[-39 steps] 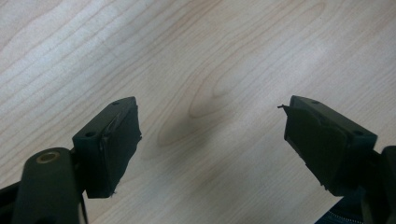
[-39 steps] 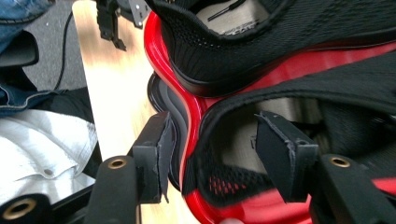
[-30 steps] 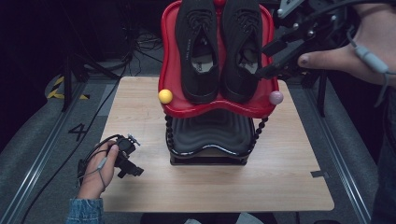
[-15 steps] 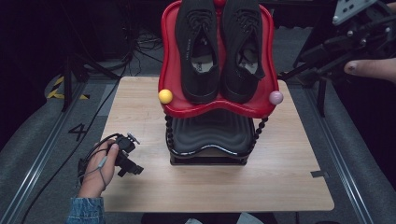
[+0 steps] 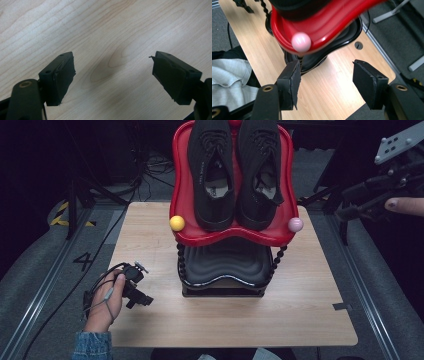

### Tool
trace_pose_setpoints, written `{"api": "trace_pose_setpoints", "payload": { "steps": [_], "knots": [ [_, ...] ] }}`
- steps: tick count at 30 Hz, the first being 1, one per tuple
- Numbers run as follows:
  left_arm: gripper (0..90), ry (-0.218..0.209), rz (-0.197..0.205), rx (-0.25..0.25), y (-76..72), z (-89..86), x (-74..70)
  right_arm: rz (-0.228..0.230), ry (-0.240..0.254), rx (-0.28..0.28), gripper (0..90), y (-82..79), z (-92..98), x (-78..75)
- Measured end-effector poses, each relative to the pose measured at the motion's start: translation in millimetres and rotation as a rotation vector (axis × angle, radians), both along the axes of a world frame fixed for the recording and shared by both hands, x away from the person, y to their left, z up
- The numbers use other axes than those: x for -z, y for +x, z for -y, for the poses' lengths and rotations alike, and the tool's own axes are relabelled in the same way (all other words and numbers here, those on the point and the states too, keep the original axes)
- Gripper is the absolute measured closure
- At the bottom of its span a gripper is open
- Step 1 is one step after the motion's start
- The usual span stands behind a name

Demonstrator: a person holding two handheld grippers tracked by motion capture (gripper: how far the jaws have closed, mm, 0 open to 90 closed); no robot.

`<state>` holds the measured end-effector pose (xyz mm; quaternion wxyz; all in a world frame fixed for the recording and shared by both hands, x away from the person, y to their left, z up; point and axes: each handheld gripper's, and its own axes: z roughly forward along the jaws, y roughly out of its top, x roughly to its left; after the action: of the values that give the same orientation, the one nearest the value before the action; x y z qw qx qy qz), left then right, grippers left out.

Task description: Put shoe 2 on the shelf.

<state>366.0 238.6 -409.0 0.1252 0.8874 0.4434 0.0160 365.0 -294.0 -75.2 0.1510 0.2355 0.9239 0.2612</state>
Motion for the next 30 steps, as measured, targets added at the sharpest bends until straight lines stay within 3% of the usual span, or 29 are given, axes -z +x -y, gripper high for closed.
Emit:
{"api": "trace_pose_setpoints", "payload": {
  "steps": [7,9,10,11,16,21,30],
  "knots": [
    [18.8,-0.007,0.008,0.000,-3.2,-3.9,2.1,-0.055,0.008,0.028,38.2,11.9,14.0,36.0],
    [18.7,-0.043,-0.021,-0.032,-5.9,-2.4,3.5,-0.065,0.016,0.031,37.9,15.4,17.7,46.6],
    [18.6,-0.006,0.012,0.001,-3.7,-5.1,2.3,-0.069,0.019,0.037,37.8,16.7,19.6,51.8],
    [18.6,-0.003,0.015,0.001,-3.6,-5.7,2.1,-0.075,0.023,0.038,37.8,18.2,21.5,57.2],
    [18.6,-0.010,0.013,-0.006,-4.2,-4.7,3.5,-0.096,0.024,0.061,37.0,25.6,30.9,83.1],
    [18.4,-0.008,0.023,0.002,-3.8,-4.5,4.0,-0.114,0.064,0.073,36.8,31.7,41.7,110.9],
    [18.3,-0.010,0.047,-0.002,-3.4,-4.0,3.7,-0.162,0.074,0.106,36.5,38.6,51.4,172.2]
  ]
}}
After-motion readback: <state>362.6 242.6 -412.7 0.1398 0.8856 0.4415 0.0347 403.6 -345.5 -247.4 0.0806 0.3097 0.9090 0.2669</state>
